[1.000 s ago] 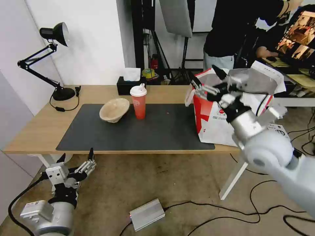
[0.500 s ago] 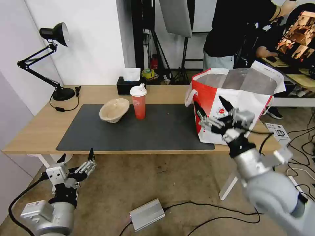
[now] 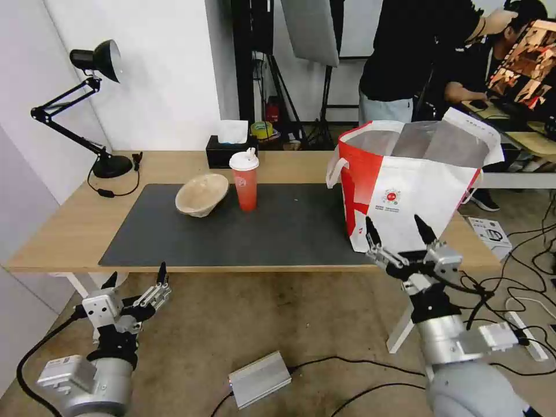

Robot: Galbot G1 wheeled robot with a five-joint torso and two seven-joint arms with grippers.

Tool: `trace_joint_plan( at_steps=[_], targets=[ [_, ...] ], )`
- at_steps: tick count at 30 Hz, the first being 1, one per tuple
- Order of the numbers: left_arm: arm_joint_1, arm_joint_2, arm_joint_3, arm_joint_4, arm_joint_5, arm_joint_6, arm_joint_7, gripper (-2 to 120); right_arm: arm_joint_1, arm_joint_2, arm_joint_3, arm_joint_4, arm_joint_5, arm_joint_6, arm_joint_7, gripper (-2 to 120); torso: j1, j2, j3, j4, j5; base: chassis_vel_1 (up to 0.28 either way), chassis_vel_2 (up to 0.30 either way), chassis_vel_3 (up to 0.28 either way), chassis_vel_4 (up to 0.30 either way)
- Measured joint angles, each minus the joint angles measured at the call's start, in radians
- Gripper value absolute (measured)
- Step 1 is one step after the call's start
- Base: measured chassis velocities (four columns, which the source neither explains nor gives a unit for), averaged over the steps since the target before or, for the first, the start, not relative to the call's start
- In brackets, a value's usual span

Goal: Pick up the trash from the table and place it into the takeout bag.

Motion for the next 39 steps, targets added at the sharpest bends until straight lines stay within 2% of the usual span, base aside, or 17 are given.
trace_joint_plan(
  at_steps=[14, 39],
  targets=[
    [0.000, 0.001, 0.001, 0.002, 0.002, 0.000, 0.000, 100, -0.071, 0.006, 0.007, -0.006, -0.034, -0.010, 0.026, 100, 0.000, 0.000, 0.000, 0.0000, 0.0000, 0.000, 0.000, 0.000, 0.000],
    [0.001, 0.003, -0.002, 0.004, 0.001, -0.001, -0.001, 100, -0.138, -0.017, 0.007, 0.010, -0.002, -0.105, 0.060, 100, 0.000, 0.000, 0.000, 0.0000, 0.0001, 0.000, 0.000, 0.000, 0.000]
  ],
)
